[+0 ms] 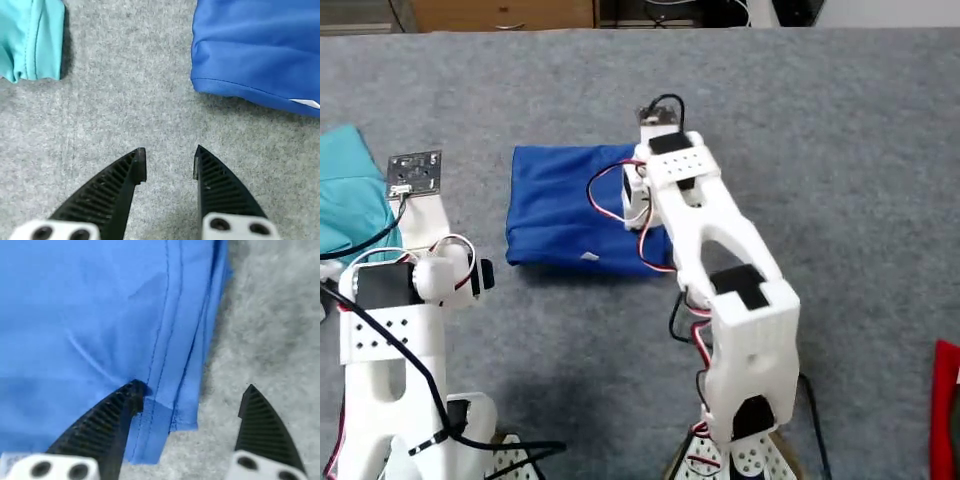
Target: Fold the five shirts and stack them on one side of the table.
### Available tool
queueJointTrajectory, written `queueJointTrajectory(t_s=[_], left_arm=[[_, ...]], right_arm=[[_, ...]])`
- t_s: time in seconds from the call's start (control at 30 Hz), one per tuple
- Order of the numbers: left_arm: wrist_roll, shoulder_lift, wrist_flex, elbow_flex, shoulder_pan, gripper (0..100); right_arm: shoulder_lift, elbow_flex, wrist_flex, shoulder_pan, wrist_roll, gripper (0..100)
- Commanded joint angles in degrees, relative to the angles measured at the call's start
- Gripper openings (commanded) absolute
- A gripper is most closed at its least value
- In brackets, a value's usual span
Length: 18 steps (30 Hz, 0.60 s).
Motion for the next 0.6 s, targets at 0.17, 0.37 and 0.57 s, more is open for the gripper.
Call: queueJointTrajectory(t_s=[0.17, 0.37, 0.57], left_arm=[[-0.53, -1.10, 0.26, -0.18, -0.18, 17], [-0.53, -1.10, 0.35, -0.18, -0.09, 17], [-0.53, -1.10, 0.44, -0.18, -0.09, 17]], right_arm=[[7.43, -9.80, 3.16, -1.45, -1.05, 29.2], [11.47, -14.73, 8.18, -1.36, -0.53, 3.6], [13.14, -18.42, 13.54, -0.92, -0.53, 0.6]])
